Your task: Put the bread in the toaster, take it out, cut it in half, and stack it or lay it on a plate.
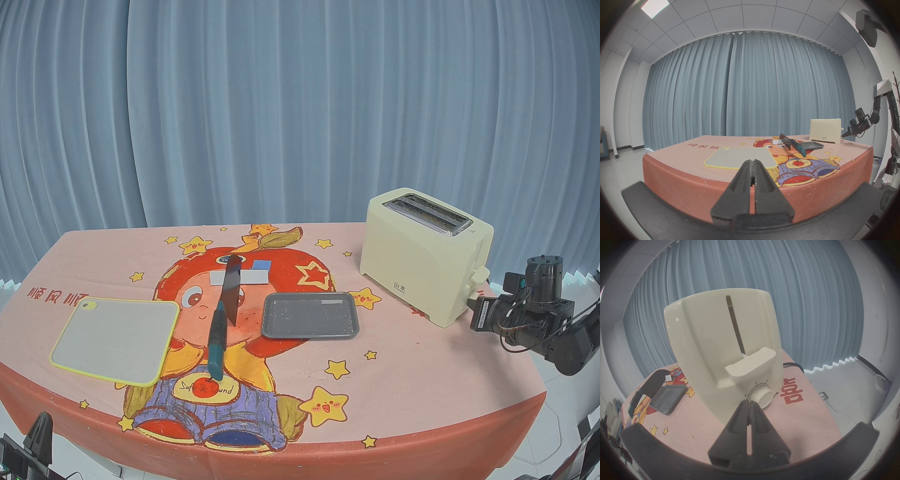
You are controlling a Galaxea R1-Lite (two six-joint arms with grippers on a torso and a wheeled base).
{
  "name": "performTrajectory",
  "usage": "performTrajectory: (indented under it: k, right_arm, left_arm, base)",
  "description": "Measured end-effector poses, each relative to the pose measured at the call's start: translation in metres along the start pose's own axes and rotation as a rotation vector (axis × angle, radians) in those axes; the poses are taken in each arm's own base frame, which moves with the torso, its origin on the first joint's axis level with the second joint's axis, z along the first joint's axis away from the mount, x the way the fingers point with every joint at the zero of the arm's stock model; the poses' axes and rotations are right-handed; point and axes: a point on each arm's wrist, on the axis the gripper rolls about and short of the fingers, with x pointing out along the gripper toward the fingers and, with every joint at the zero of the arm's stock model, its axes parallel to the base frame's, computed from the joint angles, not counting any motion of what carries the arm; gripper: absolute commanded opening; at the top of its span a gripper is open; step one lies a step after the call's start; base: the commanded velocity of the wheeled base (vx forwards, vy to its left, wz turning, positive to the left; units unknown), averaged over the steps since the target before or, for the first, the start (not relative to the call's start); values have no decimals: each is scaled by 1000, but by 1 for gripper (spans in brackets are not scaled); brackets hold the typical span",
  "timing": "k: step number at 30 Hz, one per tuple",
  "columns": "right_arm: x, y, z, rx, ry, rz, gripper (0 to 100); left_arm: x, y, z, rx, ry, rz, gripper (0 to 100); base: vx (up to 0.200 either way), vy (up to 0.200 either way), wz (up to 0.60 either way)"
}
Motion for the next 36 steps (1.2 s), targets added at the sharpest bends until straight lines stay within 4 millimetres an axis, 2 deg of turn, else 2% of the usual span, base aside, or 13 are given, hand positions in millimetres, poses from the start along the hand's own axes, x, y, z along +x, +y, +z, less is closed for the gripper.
performTrajectory:
  k: [36]
  right_arm:
    - [-1,-1,-6,-5,23,-7,0]
  left_arm:
    - [0,0,0,0,0,0,0]
  base:
    - [0,0,0]
